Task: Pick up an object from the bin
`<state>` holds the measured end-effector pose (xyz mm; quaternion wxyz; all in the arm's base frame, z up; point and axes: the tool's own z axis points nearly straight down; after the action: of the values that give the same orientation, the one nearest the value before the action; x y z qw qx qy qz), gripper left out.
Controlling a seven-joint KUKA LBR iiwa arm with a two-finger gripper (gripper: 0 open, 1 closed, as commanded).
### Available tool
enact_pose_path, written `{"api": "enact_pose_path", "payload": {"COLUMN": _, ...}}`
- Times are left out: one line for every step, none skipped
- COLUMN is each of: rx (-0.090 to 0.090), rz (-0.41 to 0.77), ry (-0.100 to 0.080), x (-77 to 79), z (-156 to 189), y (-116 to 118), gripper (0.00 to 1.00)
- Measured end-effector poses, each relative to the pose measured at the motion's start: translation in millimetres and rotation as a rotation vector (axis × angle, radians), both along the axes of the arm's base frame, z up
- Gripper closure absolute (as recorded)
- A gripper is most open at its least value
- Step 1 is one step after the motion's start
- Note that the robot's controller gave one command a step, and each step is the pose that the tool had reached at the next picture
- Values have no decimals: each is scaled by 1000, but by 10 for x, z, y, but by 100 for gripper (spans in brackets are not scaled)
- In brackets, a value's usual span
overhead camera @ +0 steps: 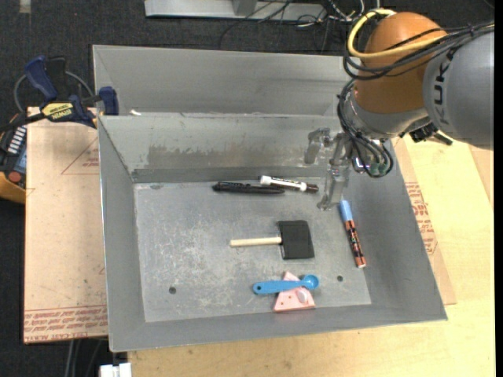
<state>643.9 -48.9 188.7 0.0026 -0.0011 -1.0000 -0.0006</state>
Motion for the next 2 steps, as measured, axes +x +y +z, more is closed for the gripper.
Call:
{"api": "enact_pose_path", "payload": {"rx": -1, "rz": 2, "ry": -8, "x": 14, "z": 55, "y": 3, "gripper": 0}}
{"api": "enact_pose_path", "payload": {"rx": 0, "rz": -215, "ry": -4, "x": -436, "z": -850, "y": 335, "gripper": 0}}
